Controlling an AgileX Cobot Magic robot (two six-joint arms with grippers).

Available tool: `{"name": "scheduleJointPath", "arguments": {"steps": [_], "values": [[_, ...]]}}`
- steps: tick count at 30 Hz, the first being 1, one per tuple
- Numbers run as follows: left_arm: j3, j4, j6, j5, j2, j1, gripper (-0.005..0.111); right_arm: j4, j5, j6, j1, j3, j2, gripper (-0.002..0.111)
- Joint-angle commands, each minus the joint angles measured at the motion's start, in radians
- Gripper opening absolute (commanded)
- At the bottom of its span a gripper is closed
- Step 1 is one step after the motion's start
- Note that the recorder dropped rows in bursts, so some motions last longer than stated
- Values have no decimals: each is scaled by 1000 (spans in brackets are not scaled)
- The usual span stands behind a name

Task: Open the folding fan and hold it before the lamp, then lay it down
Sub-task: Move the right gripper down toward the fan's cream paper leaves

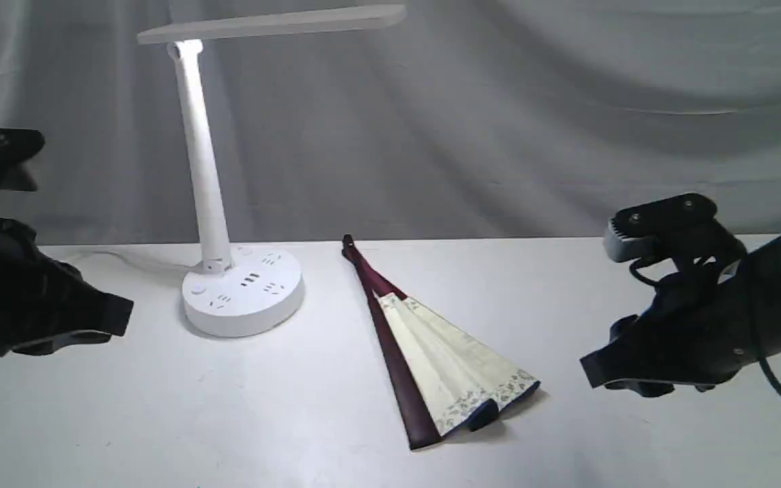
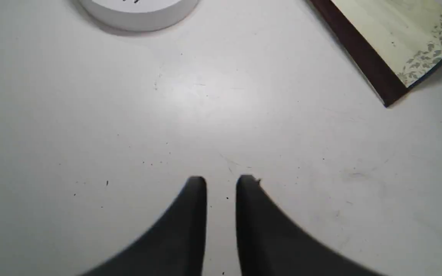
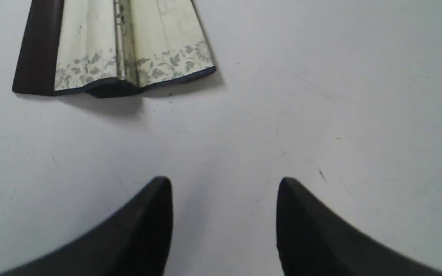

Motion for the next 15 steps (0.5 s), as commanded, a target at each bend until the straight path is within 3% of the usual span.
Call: {"name": "scheduleJointPath", "arguments": {"steps": [1,7,15], "values": [[-7,4,8,4,26,-7,14,-2,40,-5,16,-54,42,44],[-7,60,11,11,57,-7,14,58,120,-2,16,-175,124,44],[-7,65,11,15,66,-7,14,164,-35,-112,16,-203,175,44]]}}
